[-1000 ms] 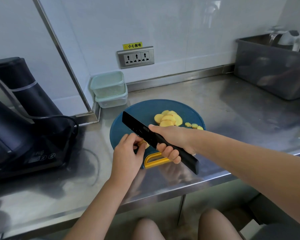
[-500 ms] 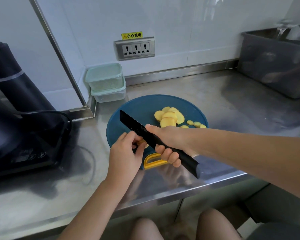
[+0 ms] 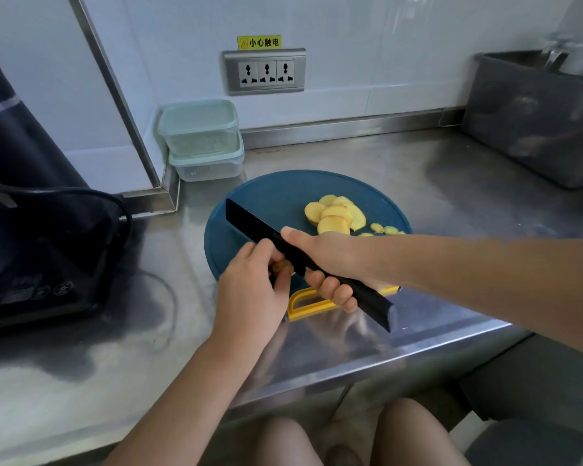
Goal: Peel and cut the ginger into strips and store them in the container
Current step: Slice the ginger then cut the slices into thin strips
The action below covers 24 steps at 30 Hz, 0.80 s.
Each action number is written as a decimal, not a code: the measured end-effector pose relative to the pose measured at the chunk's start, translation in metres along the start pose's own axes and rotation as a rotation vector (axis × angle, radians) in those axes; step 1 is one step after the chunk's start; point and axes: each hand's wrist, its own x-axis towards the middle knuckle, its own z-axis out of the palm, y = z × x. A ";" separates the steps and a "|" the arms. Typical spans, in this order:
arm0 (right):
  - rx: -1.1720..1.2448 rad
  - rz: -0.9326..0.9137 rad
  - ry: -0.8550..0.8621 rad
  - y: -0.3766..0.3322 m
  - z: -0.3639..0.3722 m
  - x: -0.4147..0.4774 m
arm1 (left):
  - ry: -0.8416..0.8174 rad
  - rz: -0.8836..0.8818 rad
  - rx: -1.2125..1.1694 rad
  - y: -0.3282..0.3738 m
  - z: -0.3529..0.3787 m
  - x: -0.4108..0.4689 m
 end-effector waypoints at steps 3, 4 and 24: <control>-0.018 -0.014 0.045 0.004 0.005 0.002 | -0.015 0.009 0.001 0.000 -0.002 0.000; -0.023 -0.020 0.055 0.004 0.006 0.001 | -0.024 0.015 0.002 0.000 -0.003 0.001; -0.159 -0.031 0.170 -0.004 0.024 0.003 | 0.026 -0.013 -0.082 -0.002 -0.001 -0.004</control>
